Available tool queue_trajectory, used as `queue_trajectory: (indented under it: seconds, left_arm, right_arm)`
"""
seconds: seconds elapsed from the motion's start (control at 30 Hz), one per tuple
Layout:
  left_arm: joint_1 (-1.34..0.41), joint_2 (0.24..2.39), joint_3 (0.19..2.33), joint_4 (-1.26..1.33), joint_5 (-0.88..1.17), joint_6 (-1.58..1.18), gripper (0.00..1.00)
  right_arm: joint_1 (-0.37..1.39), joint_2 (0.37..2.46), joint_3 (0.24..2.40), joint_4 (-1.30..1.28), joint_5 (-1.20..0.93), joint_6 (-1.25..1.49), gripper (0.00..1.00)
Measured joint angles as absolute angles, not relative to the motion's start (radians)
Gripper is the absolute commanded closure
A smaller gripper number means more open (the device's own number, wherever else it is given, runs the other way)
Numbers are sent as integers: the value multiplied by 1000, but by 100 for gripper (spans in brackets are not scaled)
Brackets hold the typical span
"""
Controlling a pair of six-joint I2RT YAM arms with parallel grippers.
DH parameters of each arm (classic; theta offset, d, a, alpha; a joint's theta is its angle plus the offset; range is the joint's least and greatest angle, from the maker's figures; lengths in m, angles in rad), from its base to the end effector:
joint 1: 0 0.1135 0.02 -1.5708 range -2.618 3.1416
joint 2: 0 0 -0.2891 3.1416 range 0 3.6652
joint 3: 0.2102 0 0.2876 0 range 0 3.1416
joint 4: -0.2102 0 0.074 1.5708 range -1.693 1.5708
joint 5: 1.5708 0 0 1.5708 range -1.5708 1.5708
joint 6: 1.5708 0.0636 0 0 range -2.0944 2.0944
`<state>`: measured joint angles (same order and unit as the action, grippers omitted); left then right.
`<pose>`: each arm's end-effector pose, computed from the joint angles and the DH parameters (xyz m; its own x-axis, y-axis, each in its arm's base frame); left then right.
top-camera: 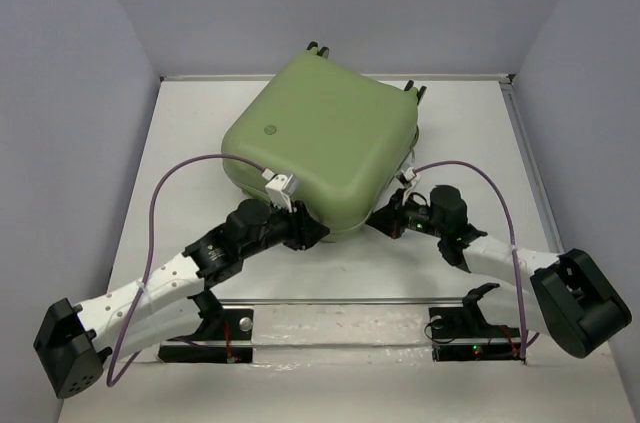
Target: Pack the luggage
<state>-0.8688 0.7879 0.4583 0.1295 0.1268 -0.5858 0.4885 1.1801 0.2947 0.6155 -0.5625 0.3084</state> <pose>0.1462 -0.1854 0.2569 -0.5699 -0.1754 -0.8028 0.6269 0.5388 -0.5628 0.2115 0.1508 0.1670 -0.4826 0.0343 -0.8752 -0.7393 0.5199 0.4280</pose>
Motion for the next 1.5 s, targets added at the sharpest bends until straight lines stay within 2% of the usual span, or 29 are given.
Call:
queue_trajectory:
  seconds: [0.23,0.5,0.73,0.93,1.03,1.13,1.2,1.3,1.4,1.43,1.5]
  left_arm:
    - [-922,906,543,126,155,-535,57]
    - [-944,1001,639,76,133,-509,58]
    - [-963,1097,714,44,120,-495,59]
    - [-978,1154,771,42,134,-497,60]
    - [-973,1168,807,112,108,-497,55]
    - [-944,1180,859,211,30,-518,43]
    - [-910,1161,872,237,-39,-537,35]
    - [-830,1111,874,220,-109,-557,30]
    - [-706,1088,914,173,-93,-566,28]
    - [-654,1089,939,161,-79,-567,28]
    - [-513,1104,1000,141,-56,-569,27]
  right_arm:
    - [515,1133,276,606,-535,339,93]
    - [743,982,277,407,-280,372,93]
    - [1016,973,316,332,52,449,93]
    - [1239,1155,382,440,413,548,93]
    - [1291,1255,386,565,522,611,93]
    - [1341,1330,411,643,567,653,93]
    - [1377,1343,418,659,588,677,93]
    - [1403,1313,398,657,597,710,93]
    - [1417,1249,365,620,596,744,67]
    - [1422,1229,364,598,595,757,48]
    - [1430,1190,371,541,586,783,40]
